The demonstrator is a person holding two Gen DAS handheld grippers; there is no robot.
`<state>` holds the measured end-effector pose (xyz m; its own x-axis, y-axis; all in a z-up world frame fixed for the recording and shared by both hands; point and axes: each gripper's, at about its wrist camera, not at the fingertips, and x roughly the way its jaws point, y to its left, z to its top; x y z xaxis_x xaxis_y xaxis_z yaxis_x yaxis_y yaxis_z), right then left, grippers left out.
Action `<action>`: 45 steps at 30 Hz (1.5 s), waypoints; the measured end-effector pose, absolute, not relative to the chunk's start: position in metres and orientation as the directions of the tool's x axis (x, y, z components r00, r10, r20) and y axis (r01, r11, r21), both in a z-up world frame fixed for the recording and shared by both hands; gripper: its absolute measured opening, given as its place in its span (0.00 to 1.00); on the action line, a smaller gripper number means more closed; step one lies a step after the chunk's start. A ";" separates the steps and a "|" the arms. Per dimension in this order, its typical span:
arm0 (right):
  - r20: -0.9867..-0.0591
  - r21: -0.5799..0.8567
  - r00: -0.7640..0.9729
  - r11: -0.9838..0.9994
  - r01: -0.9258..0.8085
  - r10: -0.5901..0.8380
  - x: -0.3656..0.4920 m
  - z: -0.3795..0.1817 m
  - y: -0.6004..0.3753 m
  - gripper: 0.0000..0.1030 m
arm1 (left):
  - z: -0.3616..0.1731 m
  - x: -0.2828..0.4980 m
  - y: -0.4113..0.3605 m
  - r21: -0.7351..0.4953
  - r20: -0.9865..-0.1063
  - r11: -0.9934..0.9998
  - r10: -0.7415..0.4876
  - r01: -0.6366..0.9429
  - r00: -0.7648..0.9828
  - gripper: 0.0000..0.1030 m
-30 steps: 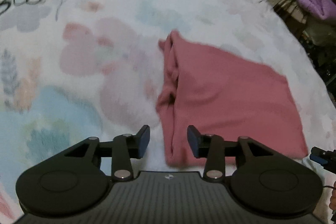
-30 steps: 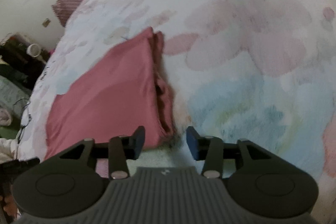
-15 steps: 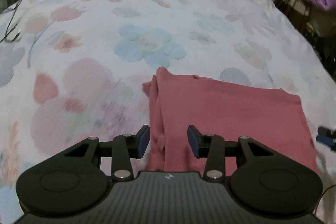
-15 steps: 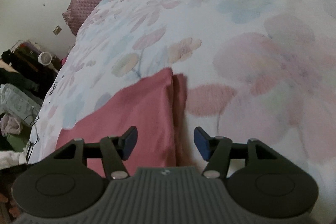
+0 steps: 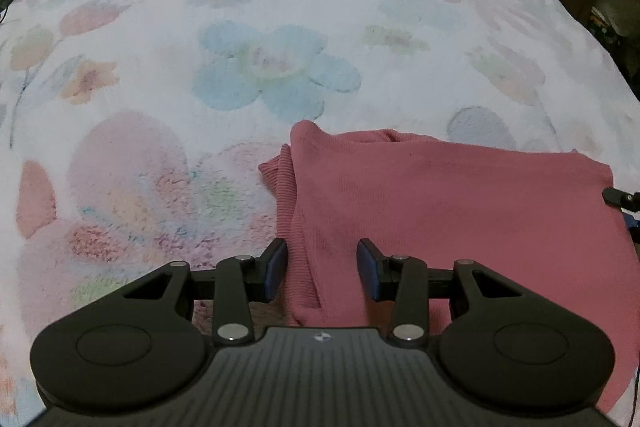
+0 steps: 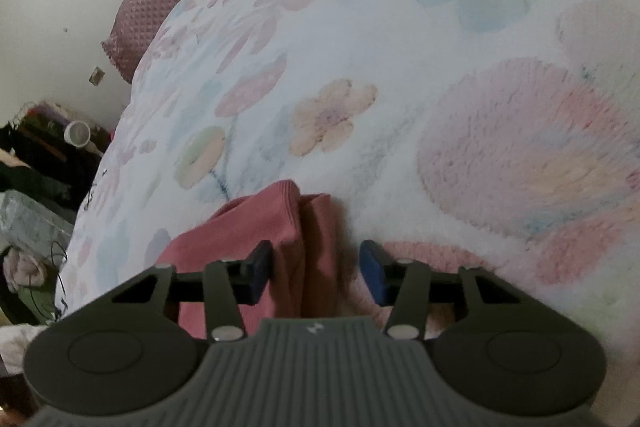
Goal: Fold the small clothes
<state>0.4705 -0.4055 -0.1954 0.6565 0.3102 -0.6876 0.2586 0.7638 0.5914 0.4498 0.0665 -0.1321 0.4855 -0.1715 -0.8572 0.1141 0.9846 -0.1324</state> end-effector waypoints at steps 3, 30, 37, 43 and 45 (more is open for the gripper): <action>-0.679 0.604 0.662 0.753 0.260 0.316 0.476 -0.202 -0.406 0.35 | -0.132 0.451 0.067 -0.137 -0.861 0.985 -0.173 0.109 0.478 0.47; -0.653 0.566 0.606 0.824 -0.010 0.455 0.493 -0.057 -0.203 0.03 | -0.104 0.433 0.105 -0.219 -0.826 0.970 -0.241 0.105 0.510 0.46; -0.696 0.559 0.515 0.828 -0.048 0.500 0.523 -0.076 -0.095 0.03 | -0.105 0.433 0.118 -0.211 -0.822 0.970 -0.244 0.123 0.514 0.46; -0.773 0.482 0.462 0.876 -0.020 0.435 0.541 -0.121 -0.042 0.03 | -0.112 0.436 0.133 -0.211 -0.829 0.971 -0.239 0.112 0.505 0.46; -0.786 0.472 0.451 0.882 -0.003 0.422 0.546 -0.134 -0.039 0.03 | -0.114 0.436 0.137 -0.212 -0.832 0.971 -0.240 0.113 0.500 0.46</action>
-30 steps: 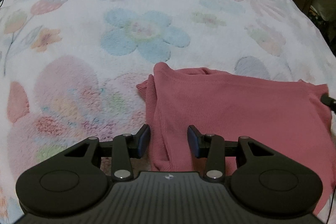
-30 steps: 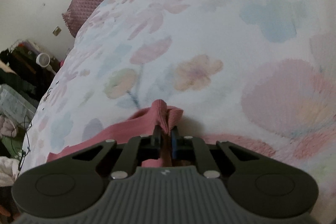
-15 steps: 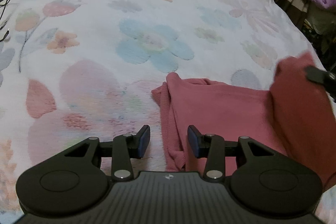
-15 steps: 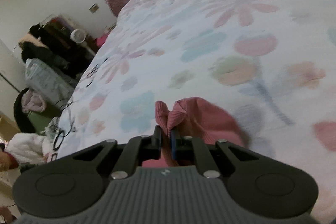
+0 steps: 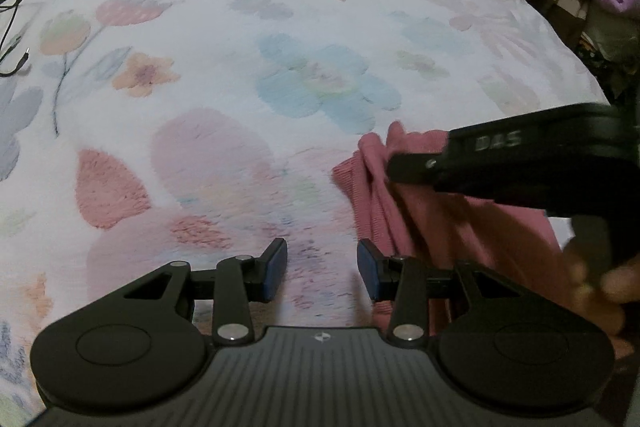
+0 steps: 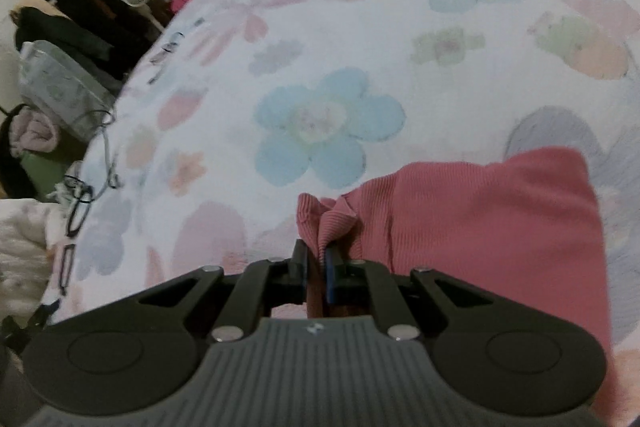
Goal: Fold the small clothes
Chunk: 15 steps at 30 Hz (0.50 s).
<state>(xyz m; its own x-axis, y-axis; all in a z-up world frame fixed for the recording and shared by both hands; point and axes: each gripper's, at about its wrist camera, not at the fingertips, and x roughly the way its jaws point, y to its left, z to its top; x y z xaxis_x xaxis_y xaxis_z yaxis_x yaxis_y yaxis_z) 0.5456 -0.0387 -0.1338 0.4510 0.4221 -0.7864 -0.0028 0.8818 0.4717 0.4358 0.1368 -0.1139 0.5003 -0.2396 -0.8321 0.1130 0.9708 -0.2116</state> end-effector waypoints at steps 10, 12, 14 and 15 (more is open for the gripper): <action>-0.739 0.581 0.413 0.814 -0.012 0.533 0.542 -0.127 -0.052 0.26 | -0.103 0.422 0.138 -0.203 -0.840 0.973 -0.231 0.111 0.492 0.46; -0.711 0.610 0.418 0.792 -0.034 0.565 0.529 -0.108 -0.057 0.26 | -0.095 0.412 0.139 -0.211 -0.838 0.972 -0.235 0.104 0.492 0.46; -0.694 0.624 0.424 0.780 -0.049 0.582 0.514 -0.091 -0.063 0.26 | -0.085 0.400 0.141 -0.220 -0.834 0.971 -0.240 0.099 0.497 0.46; -0.674 0.644 0.431 0.763 -0.055 0.600 0.504 -0.082 -0.069 0.27 | -0.080 0.393 0.141 -0.230 -0.829 0.968 -0.247 0.098 0.501 0.46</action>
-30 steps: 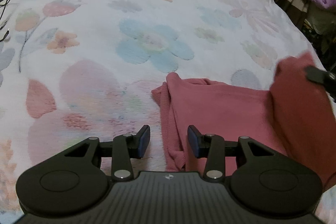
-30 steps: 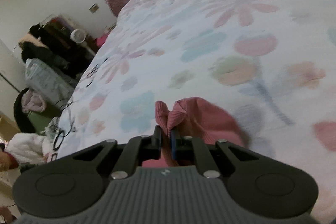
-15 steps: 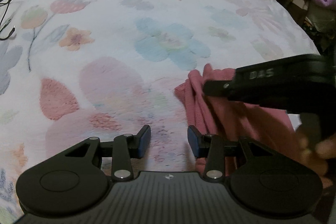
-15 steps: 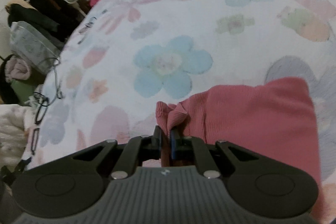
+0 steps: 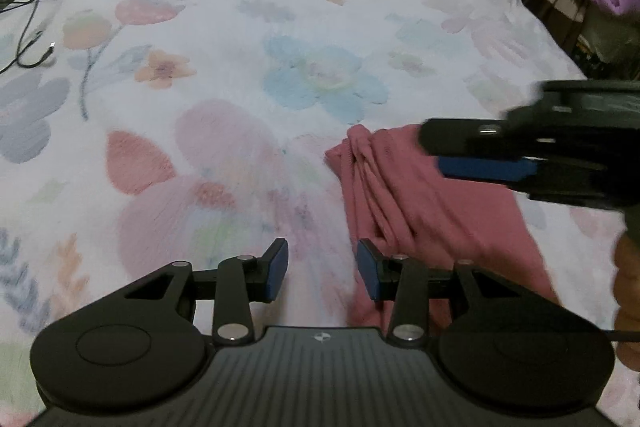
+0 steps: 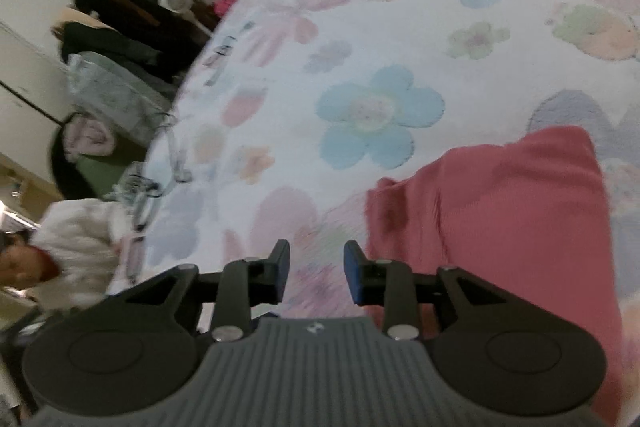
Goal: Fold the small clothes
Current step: 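Grasp the folded bundle end with the left gripper while the right gripper grasps its edge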
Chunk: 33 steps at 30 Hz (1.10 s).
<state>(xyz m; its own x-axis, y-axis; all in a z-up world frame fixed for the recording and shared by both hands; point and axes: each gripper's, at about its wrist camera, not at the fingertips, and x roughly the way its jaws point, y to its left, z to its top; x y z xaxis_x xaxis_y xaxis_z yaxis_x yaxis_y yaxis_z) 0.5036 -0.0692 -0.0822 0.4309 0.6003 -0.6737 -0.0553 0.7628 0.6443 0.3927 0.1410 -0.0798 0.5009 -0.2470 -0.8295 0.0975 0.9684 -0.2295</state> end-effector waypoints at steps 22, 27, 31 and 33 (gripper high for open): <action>-0.759 0.449 0.512 0.893 -0.037 0.402 0.282 -0.112 -0.207 0.35 | -0.136 0.330 0.105 -0.521 -0.790 0.853 -0.467 -0.034 0.396 0.53; -0.761 0.403 0.520 0.911 -0.088 0.388 0.290 -0.122 -0.196 0.34 | -0.129 0.336 0.107 -0.550 -0.776 0.835 -0.501 -0.023 0.383 0.10; -0.773 0.377 0.524 0.923 -0.077 0.359 0.305 -0.131 -0.186 0.21 | -0.100 0.340 0.100 -0.521 -0.760 0.852 -0.492 0.053 0.424 0.04; -0.773 0.378 0.528 0.924 -0.064 0.353 0.308 -0.130 -0.186 0.10 | -0.071 0.341 0.100 -0.497 -0.752 0.863 -0.482 0.095 0.450 0.04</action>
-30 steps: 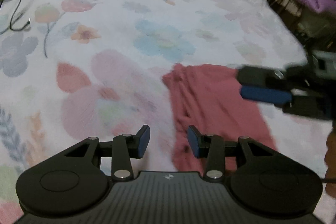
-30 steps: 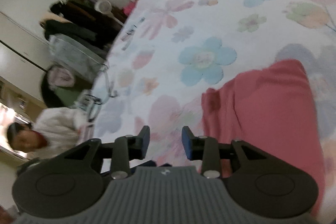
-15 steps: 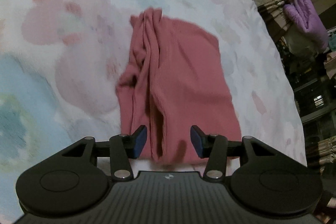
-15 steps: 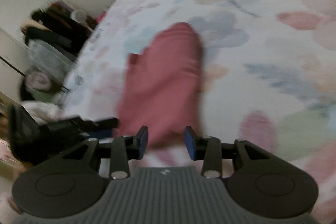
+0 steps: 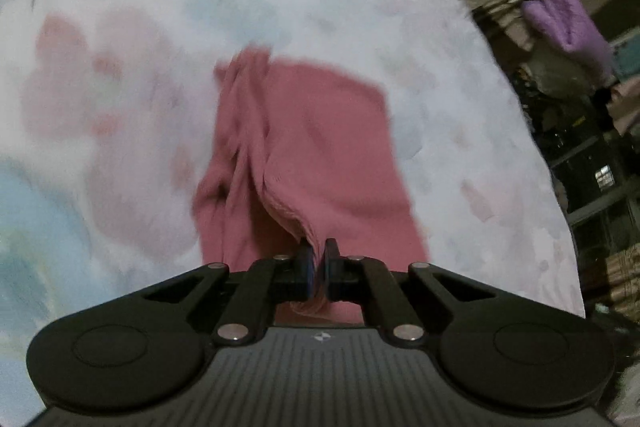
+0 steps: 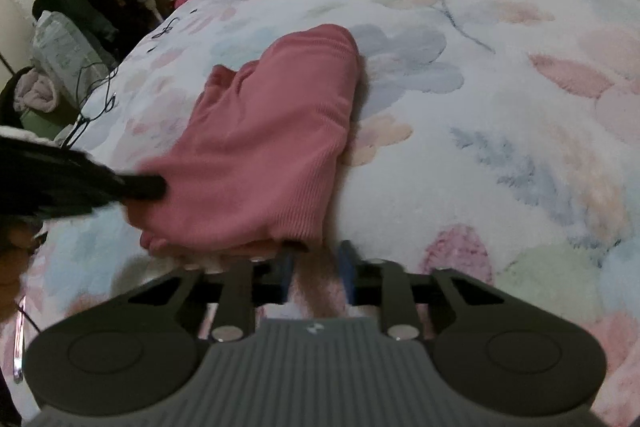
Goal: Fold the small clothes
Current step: 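Grasp the folded bundle end with the left gripper while the right gripper grasps its edge, then close both grippers on the end of the pink shirt bundle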
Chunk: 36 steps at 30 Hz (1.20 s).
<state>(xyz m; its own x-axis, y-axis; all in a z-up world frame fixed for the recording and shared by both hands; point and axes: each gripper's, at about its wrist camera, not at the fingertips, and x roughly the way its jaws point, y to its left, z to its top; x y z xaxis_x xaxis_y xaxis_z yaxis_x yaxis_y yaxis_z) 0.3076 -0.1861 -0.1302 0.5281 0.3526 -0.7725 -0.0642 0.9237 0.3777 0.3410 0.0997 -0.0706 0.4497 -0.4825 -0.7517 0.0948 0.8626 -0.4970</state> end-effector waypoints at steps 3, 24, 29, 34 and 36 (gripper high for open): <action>-0.744 0.407 0.548 0.910 -0.081 0.382 0.305 -0.119 -0.188 0.00 | -0.046 0.341 0.101 -0.412 -0.779 0.901 -0.424 0.135 0.462 0.04; -0.798 0.342 0.507 0.937 -0.065 0.326 0.292 -0.116 -0.187 0.03 | -0.093 0.326 0.130 -0.372 -0.820 0.927 -0.350 0.043 0.452 0.46; -0.761 0.405 0.553 0.914 -0.004 0.339 0.299 -0.105 -0.205 0.29 | -0.070 0.341 0.129 -0.414 -0.748 0.909 -0.368 0.047 0.552 0.63; -0.726 0.443 0.589 0.897 0.006 0.355 0.313 -0.100 -0.214 0.47 | -0.080 0.370 0.124 -0.448 -0.715 0.894 -0.366 0.011 0.595 0.75; -0.716 0.469 0.594 0.883 0.019 0.367 0.323 -0.101 -0.217 0.49 | -0.088 0.381 0.124 -0.446 -0.723 0.895 -0.359 -0.002 0.591 0.75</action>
<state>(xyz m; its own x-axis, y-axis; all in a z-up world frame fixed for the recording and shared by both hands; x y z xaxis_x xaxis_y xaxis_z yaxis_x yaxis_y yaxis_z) 0.3232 -0.2174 -0.1015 0.5937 0.3674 -0.7159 0.0193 0.8829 0.4691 0.3812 0.1245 -0.0877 0.5905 -0.3586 -0.7230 -0.0020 0.8952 -0.4456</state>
